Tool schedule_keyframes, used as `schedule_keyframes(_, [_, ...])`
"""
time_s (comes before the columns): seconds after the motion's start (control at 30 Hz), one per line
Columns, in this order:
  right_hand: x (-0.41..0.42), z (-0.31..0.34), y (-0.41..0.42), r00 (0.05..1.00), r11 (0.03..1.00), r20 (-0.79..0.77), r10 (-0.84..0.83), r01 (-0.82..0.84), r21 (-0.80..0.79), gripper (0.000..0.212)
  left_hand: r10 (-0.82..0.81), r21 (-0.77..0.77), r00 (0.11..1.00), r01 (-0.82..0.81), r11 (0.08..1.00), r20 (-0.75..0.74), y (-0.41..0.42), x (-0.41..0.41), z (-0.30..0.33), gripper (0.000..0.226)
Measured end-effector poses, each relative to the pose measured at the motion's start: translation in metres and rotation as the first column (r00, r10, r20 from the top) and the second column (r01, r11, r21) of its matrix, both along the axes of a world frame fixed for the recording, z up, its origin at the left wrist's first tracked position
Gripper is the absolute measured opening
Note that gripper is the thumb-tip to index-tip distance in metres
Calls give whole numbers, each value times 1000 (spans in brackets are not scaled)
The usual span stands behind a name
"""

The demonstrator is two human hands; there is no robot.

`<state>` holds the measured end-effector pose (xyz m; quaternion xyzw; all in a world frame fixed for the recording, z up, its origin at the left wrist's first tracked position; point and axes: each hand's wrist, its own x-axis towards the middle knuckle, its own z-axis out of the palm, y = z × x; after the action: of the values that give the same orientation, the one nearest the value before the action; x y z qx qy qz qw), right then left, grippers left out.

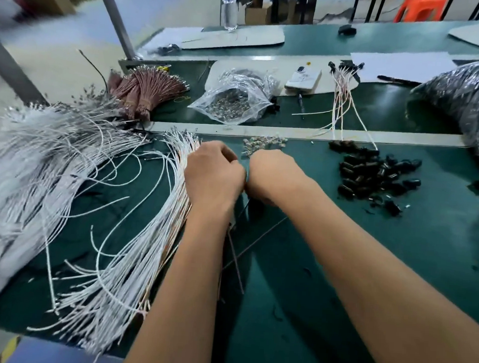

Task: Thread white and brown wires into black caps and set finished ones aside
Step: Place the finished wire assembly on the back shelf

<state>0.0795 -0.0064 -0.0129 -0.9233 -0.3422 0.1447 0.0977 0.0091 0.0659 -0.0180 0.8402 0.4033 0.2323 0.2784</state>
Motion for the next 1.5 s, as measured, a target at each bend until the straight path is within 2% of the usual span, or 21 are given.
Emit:
schedule_keyframes(0.07, [-4,2,4,1000,999,7,-20,19,26,7,8,-12,999,-8,1000,37,-4,1,2,19])
schedule_keyframes(0.13, [-5,3,6,1000,1000,6,-22,22,0,20,48,-19,996,-47,999,74,-4,1,3,20])
schedule_keyframes(0.2, [-2,1,6,1000,999,3,-19,19,-32,8,72,-25,992,-70,997,108,-4,-1,4,18])
schedule_keyframes(0.23, [2,0,3,999,999,-4,-33,33,-38,18,69,-28,990,-65,997,124,-7,1,4,16])
schedule_keyframes(0.3, [16,0,-8,998,998,-9,-62,62,17,29,60,-42,984,-53,998,170,-13,5,4,12])
schedule_keyframes(0.37, [34,7,-26,991,979,-93,-96,111,174,29,64,-70,973,-50,996,224,-23,12,6,11])
schedule_keyframes(0.43, [53,16,-51,945,866,-288,-155,270,420,26,31,-101,968,-6,995,248,-37,23,4,12])
schedule_keyframes(0.5, [70,23,-80,896,639,-397,-200,426,640,20,-64,-135,975,94,986,211,-56,34,0,12])
schedule_keyframes(0.57, [83,26,-111,859,403,-467,-209,511,759,15,-221,-193,968,240,951,117,-75,48,-6,7])
schedule_keyframes(0.63, [91,25,-140,827,230,-548,-127,562,795,12,-354,-218,935,343,914,-12,-92,62,-11,19])
schedule_keyframes(0.7, [91,20,-162,796,122,-605,-11,602,789,13,-408,-165,909,391,906,-84,-102,72,-17,27])
schedule_keyframes(0.93, [78,-11,-188,770,-61,-629,106,636,769,13,-510,-127,858,514,848,60,-106,75,-28,15])
schedule_keyframes(1.1, [73,-23,-180,785,-65,-606,129,616,785,11,-561,-74,822,568,819,97,-102,74,-38,23])
schedule_keyframes(1.17, [72,-26,-178,777,-67,-611,152,625,778,5,-545,-66,825,558,827,153,-98,74,-42,23])
schedule_keyframes(1.2, [71,-28,-178,776,-60,-612,153,626,778,9,-525,-73,827,547,834,202,-95,74,-44,21])
schedule_keyframes(1.27, [71,-32,-178,782,-41,-607,143,617,786,20,-442,-182,824,524,832,354,-90,72,-45,14])
schedule_keyframes(1.37, [70,-35,-176,793,0,-601,106,604,797,17,-234,-423,789,523,740,568,-81,71,-45,5])
schedule_keyframes(1.43, [68,-35,-173,806,48,-587,74,586,809,14,-149,-494,778,521,696,610,-78,69,-43,7])
schedule_keyframes(1.5, [67,-36,-171,823,70,-566,48,562,824,13,-151,-513,778,533,673,610,-77,69,-42,11])
